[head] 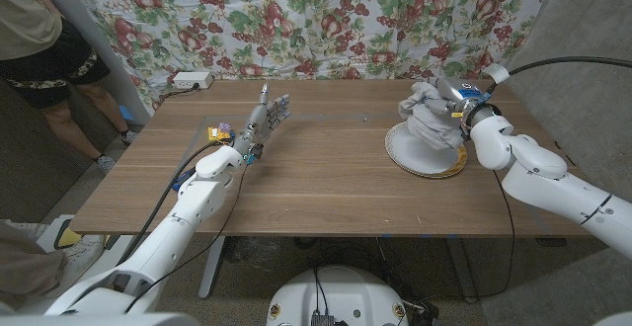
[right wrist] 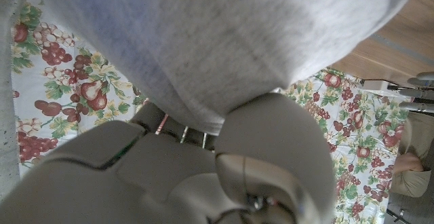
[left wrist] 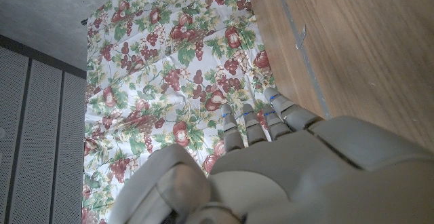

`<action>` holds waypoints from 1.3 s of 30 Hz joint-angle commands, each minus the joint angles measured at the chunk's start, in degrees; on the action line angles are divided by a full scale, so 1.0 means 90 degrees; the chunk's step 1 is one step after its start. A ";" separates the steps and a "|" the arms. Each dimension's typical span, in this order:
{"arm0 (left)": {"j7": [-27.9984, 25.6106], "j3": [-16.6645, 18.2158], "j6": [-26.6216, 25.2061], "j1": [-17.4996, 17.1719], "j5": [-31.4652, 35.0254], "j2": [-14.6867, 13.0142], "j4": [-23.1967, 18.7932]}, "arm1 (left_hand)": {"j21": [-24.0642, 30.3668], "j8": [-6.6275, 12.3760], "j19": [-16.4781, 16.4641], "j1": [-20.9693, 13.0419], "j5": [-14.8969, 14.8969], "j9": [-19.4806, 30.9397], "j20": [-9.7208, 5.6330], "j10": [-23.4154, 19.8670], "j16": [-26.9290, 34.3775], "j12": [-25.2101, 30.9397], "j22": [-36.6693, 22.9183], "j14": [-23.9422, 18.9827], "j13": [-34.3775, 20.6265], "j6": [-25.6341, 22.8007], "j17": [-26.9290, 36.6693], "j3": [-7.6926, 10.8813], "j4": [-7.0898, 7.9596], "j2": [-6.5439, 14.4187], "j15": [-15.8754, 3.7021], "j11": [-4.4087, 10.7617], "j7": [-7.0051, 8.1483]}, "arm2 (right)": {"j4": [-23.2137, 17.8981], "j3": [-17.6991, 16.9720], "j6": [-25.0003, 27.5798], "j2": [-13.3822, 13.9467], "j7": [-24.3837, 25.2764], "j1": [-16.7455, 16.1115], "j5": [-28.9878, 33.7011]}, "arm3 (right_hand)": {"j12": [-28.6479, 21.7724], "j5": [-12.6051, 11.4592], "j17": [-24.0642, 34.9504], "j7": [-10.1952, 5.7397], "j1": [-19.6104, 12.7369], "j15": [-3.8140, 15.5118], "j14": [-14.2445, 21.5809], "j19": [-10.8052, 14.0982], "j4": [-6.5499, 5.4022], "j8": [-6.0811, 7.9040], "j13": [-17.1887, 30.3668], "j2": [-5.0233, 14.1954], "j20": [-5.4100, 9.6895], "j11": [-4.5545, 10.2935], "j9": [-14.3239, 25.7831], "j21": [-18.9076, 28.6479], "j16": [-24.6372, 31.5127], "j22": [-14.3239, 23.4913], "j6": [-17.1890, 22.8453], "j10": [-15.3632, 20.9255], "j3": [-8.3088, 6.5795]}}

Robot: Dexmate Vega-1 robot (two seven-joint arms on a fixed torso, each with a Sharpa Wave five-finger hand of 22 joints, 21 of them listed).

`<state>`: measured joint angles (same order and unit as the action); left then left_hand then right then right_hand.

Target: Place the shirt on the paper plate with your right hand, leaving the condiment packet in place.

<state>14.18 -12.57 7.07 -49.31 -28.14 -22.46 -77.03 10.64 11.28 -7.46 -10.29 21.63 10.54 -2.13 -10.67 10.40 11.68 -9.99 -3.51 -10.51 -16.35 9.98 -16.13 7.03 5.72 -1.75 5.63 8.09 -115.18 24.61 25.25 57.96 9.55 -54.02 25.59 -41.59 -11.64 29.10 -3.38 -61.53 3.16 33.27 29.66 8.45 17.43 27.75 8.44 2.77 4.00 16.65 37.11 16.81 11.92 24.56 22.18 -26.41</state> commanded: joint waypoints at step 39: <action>-0.0053 0.0002 -0.0131 -0.0124 -0.0015 -0.0120 -0.0247 | 0.0054 -0.0003 -0.0002 -0.0047 -0.0019 0.0018 -0.0412 0.0025 0.0019 -0.0022 -0.0013 0.0005 -0.0024 -0.0057 0.0018 -0.0020 0.0025 0.0027 -0.0515 -0.0043 0.0009 | 0.0501 0.0474 0.0103 -0.0150 0.0022 0.0189 -0.0238 | -0.0069 0.0026 0.0089 -0.0048 -0.0077 0.1115 0.0106 -0.0115 0.0013 -0.0023 0.0010 0.0062 0.0781 0.0091 0.0022 0.0166 -0.0055 -0.0011 0.0234 0.0129 -0.0020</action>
<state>13.23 -12.57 5.91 -50.62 -28.02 -23.36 -79.56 10.64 11.28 -7.46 -10.29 21.63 10.54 -2.13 -10.46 10.40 11.68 -9.99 -3.51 -10.50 -16.35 9.98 -16.13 7.03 5.72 -1.74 5.42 8.09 -111.70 27.79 26.16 57.32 10.26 -53.05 23.79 -42.08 -11.43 29.66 -3.79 -61.93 3.27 33.78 29.06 8.45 17.43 27.77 8.84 2.77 4.71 16.64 38.23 16.46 11.70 26.20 22.89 -26.40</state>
